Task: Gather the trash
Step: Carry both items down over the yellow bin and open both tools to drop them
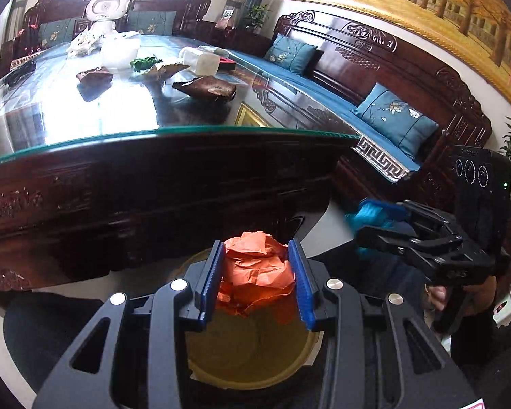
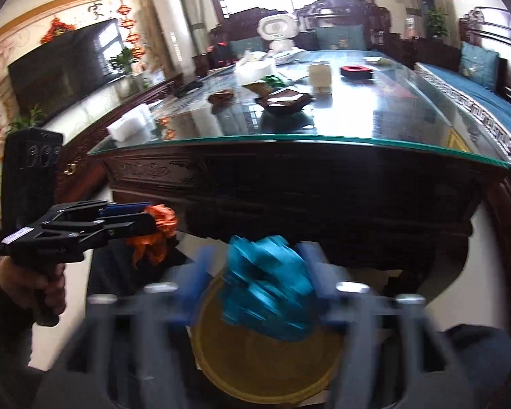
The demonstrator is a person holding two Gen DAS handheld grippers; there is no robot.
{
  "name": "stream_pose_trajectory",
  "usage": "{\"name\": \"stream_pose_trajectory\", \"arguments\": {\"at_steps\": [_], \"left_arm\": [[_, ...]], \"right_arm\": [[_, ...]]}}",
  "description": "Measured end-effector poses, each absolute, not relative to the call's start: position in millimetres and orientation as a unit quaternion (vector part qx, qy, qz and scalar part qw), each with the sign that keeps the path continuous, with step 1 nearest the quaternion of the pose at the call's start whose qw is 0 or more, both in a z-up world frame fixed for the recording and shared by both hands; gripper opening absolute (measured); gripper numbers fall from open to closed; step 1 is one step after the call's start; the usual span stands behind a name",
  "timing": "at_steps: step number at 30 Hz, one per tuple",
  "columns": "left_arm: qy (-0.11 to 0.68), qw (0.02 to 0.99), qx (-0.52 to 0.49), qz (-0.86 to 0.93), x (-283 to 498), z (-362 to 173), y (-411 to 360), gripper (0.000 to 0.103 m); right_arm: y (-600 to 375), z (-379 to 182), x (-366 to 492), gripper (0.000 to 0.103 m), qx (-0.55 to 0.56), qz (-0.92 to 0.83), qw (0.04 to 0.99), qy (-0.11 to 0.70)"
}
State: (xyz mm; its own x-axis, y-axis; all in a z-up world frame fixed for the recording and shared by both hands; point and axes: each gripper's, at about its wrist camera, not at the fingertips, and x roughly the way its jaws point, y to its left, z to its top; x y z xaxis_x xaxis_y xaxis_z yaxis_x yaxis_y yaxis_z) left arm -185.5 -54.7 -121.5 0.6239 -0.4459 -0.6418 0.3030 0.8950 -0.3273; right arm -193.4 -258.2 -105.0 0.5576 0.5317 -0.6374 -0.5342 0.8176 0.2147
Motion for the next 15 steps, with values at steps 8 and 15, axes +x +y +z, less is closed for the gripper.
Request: {"name": "stream_pose_trajectory", "arguments": {"at_steps": [8, 15], "left_arm": [[0.390, 0.889, -0.082, -0.226, -187, -129, -67, 0.039], [0.399, 0.880, -0.065, -0.248, -183, -132, -85, 0.041]], "right_arm": [[-271, -98, -189, 0.073, 0.019, 0.312, 0.882, 0.354], [-278, -92, -183, 0.073, 0.028, 0.304, 0.886, 0.349]]}}
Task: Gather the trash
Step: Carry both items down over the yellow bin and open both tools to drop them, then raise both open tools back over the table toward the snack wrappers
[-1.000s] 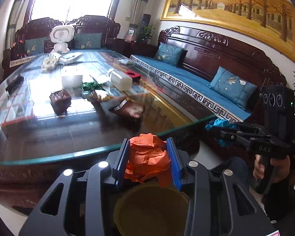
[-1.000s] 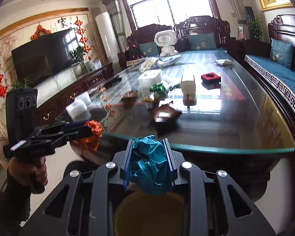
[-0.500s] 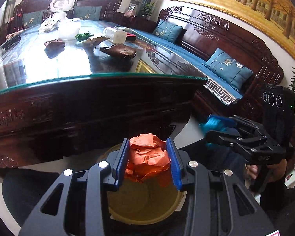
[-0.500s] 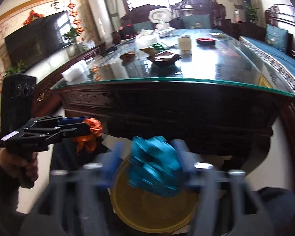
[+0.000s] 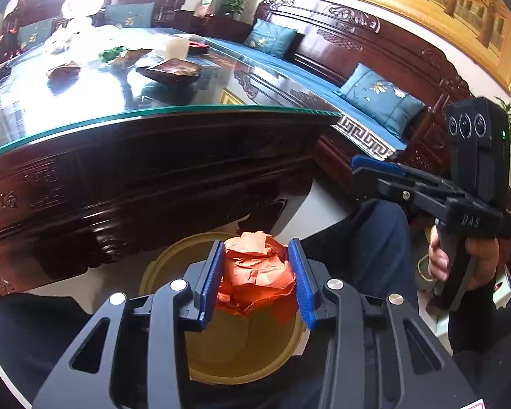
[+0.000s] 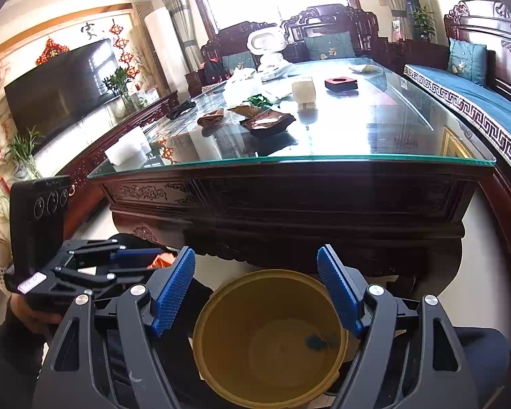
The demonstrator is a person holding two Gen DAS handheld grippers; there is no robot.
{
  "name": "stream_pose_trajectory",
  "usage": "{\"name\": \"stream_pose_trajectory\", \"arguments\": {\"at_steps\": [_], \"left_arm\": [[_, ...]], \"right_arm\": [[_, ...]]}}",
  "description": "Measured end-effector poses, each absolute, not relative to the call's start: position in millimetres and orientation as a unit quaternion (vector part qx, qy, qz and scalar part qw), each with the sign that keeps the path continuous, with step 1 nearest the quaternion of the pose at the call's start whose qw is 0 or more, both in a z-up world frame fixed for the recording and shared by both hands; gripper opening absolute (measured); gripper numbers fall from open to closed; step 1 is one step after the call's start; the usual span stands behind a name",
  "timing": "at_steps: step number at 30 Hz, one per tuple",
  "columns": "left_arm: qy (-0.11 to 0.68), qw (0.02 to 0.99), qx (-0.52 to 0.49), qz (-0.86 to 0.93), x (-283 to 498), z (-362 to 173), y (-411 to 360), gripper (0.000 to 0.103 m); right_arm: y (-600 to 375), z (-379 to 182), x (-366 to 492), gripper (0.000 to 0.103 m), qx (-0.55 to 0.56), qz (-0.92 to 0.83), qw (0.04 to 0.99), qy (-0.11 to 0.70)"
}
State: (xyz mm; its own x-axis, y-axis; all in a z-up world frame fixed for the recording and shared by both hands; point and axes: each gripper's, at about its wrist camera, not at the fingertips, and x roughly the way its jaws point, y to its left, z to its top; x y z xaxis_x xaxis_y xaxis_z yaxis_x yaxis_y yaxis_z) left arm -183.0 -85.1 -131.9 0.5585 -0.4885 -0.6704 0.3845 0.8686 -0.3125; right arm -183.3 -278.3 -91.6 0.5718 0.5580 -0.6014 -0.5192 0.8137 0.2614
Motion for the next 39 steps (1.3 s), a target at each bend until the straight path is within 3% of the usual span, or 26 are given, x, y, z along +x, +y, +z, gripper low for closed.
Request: {"name": "stream_pose_trajectory", "arguments": {"at_steps": [11, 16, 28, 39], "left_arm": [[0.411, 0.865, -0.044, -0.285, -181, -135, -109, 0.053], [0.402, 0.867, -0.033, -0.293, -182, -132, -114, 0.072], [0.382, 0.881, -0.052, -0.274, -172, -118, -100, 0.074], [0.325, 0.916, -0.050, -0.229, -134, -67, -70, 0.074]], "right_arm": [[-280, -95, -174, 0.073, 0.037, 0.313, 0.880, 0.356], [-281, -94, -169, 0.073, 0.038, 0.311, 0.880, 0.356], [-279, -89, -162, 0.073, 0.043, 0.316, 0.880, 0.351], [-267, -52, -133, 0.072, 0.045, 0.309, 0.899, 0.306]]}}
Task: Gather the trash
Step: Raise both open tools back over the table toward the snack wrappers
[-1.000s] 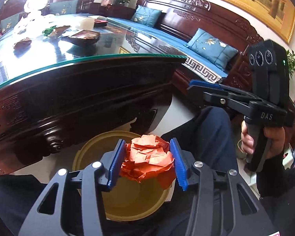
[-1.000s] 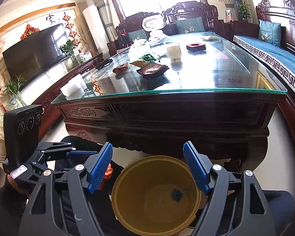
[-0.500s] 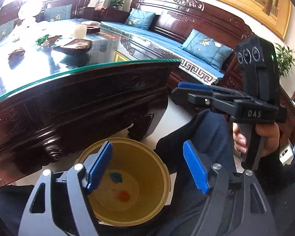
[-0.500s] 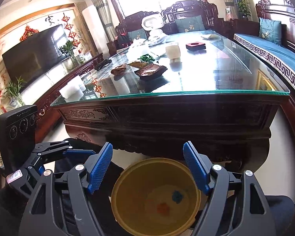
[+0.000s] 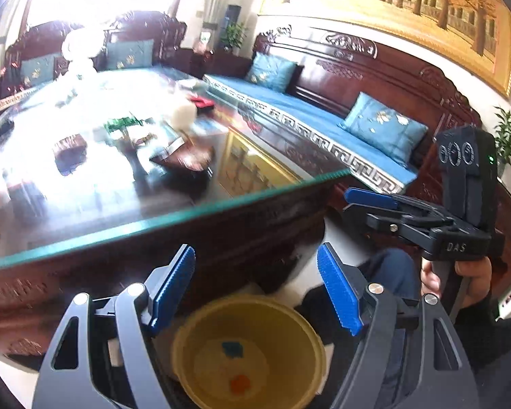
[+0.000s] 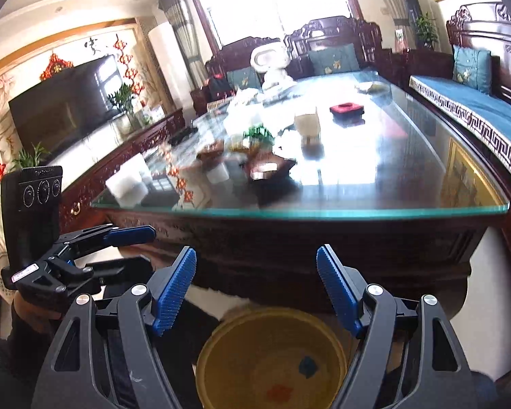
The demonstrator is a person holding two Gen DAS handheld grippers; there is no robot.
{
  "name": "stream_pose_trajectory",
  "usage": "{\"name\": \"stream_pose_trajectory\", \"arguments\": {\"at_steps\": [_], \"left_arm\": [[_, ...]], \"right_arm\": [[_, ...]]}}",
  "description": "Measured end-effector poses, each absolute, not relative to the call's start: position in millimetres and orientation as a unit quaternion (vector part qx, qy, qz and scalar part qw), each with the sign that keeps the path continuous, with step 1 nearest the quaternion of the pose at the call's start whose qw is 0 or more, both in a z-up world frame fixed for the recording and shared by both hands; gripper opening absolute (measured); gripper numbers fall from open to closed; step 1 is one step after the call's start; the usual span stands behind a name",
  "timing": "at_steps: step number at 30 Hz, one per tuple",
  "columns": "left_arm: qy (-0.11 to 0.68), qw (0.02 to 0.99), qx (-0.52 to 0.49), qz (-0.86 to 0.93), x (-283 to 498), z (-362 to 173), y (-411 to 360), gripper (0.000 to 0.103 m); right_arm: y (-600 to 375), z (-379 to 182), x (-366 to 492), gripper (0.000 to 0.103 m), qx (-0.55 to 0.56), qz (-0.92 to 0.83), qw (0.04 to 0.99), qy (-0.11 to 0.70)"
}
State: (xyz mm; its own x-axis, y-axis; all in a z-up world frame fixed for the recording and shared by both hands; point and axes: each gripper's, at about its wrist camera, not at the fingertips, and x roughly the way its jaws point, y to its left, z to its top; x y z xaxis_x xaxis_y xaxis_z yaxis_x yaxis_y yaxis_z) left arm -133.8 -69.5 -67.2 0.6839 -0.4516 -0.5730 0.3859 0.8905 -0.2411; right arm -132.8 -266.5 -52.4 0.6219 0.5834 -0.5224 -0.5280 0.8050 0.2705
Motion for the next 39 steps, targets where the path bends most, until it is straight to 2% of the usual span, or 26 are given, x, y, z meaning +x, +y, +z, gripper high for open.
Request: {"name": "stream_pose_trajectory", "arguments": {"at_steps": [3, 6, 22, 24, 28, 33, 39], "left_arm": [[0.310, 0.926, -0.044, -0.212, -118, -52, -61, 0.081], [0.304, 0.931, -0.040, -0.197, -96, -43, -51, 0.084], [0.327, 0.926, -0.080, -0.171, 3, -50, -6, 0.084], [0.330, 0.924, -0.081, -0.176, 12, -54, -3, 0.089], [0.344, 0.917, -0.089, -0.180, 27, -68, 4, 0.089], [0.347, 0.912, -0.112, -0.187, 35, -76, 10, 0.089], [0.345, 0.912, -0.120, -0.189, 41, -75, 15, 0.089]], "right_arm": [[-259, -39, -123, 0.072, 0.034, 0.300, 0.910, 0.285], [-252, -33, -101, 0.072, 0.045, 0.312, 0.906, 0.284], [-218, -35, -5, 0.072, 0.065, 0.333, 0.885, 0.318], [-217, -38, 1, 0.074, 0.066, 0.335, 0.883, 0.321], [-213, -48, 14, 0.076, 0.065, 0.334, 0.879, 0.335], [-205, -62, 24, 0.089, 0.040, 0.320, 0.882, 0.344], [-174, -84, 38, 0.091, -0.019, 0.327, 0.871, 0.366]]}}
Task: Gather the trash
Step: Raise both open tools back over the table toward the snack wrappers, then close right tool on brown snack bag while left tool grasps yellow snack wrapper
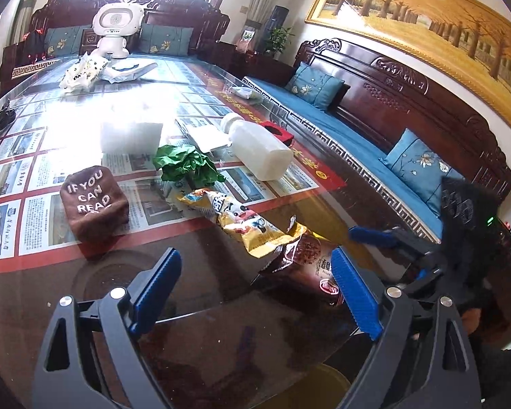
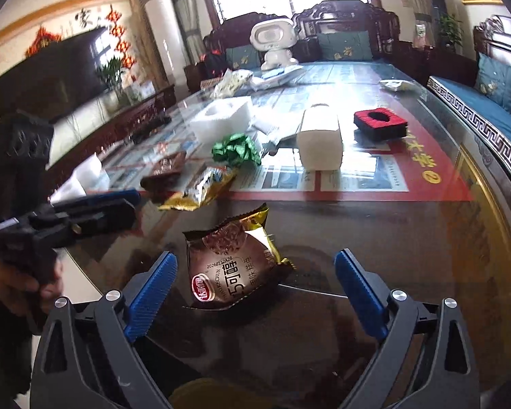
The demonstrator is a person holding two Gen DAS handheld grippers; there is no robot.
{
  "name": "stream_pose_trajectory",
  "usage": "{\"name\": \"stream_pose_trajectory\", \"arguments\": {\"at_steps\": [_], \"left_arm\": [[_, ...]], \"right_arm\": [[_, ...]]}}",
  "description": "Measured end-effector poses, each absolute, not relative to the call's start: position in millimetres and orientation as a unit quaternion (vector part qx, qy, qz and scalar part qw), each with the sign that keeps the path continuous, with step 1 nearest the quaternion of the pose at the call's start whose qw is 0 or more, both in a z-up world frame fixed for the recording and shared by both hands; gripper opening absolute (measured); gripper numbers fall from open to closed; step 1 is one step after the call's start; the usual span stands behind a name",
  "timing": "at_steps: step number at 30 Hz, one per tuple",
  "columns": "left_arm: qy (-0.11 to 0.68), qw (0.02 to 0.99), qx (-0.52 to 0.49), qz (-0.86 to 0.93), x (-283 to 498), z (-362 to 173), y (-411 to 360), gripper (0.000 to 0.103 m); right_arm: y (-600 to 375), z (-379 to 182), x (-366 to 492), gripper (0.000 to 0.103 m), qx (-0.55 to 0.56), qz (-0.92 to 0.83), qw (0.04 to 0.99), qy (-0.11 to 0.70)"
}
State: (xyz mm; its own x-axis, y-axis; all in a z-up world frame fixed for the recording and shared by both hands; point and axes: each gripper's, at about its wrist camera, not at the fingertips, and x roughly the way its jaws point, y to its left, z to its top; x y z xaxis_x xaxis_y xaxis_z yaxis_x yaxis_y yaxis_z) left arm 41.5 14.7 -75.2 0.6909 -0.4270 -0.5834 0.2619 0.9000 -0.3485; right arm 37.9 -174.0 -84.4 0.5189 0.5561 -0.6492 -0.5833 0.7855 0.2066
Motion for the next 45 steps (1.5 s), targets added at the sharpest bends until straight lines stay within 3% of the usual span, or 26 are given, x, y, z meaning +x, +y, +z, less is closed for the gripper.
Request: {"name": "stream_pose_trajectory", "arguments": {"at_steps": [13, 14, 18, 24, 43, 45], "left_arm": [[0.343, 0.912, -0.123, -0.187, 47, -73, 21, 0.089], [0.344, 0.912, -0.122, -0.187, 47, -73, 21, 0.089], [0.347, 0.911, -0.123, -0.186, 51, -75, 19, 0.089], [0.347, 0.910, -0.127, -0.189, 58, -74, 14, 0.089], [0.390, 0.912, -0.068, -0.104, 120, -87, -27, 0.091], [0.401, 0.909, -0.068, -0.091, 126, -93, -26, 0.086]], "right_arm": [[-140, -104, 45, 0.092, -0.099, 0.303, 0.872, 0.372], [-139, -105, 43, 0.090, -0.108, 0.298, 0.874, 0.368], [-141, -103, 45, 0.063, -0.108, 0.303, 0.876, 0.360], [-153, -99, 50, 0.051, -0.065, 0.313, 0.875, 0.364], [-208, -71, 51, 0.051, 0.013, 0.317, 0.888, 0.332], [-211, -70, 51, 0.051, 0.018, 0.318, 0.889, 0.330]]}}
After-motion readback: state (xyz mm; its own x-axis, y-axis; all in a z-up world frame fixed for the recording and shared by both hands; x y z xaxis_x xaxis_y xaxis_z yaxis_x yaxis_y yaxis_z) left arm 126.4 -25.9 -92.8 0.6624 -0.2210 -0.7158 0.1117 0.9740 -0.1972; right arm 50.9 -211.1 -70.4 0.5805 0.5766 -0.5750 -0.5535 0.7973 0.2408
